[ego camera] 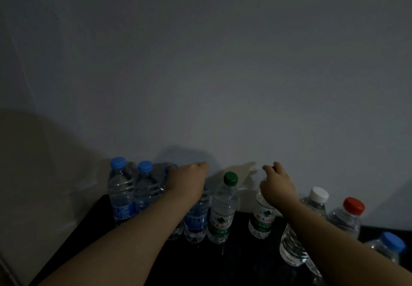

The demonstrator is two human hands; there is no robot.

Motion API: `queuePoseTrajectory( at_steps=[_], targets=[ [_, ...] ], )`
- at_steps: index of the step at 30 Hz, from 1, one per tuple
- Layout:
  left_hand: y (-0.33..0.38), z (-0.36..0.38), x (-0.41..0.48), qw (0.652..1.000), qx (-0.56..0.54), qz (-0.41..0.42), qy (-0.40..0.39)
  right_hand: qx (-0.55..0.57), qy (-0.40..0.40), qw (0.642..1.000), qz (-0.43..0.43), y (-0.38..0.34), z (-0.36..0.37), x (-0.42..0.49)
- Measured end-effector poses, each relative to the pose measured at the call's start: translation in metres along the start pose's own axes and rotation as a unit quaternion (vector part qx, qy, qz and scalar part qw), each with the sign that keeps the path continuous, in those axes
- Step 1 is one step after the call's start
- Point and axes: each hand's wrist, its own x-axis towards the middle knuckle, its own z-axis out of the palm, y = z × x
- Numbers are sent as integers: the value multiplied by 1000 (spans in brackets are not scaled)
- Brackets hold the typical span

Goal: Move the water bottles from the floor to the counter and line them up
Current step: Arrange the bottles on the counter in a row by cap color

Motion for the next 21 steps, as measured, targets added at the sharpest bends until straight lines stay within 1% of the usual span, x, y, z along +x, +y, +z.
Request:
queuePoseTrajectory(
  at_steps=[6, 11, 15, 21],
  targets=[
    [2, 2, 1, 1000, 6, -4, 2, 61, 41, 997, -28, 2, 1, -8],
    [0, 5, 3, 1000, -4, -8, -9, 82, 57, 995, -24, 3, 0, -18],
    [-1, 6, 4, 1000, -15, -8, -10, 95, 44, 993, -57, -3, -2, -23],
    [-2, 8, 4, 1000, -23, -7, -20, 94, 18, 993, -68, -13, -4, -27]
  ],
)
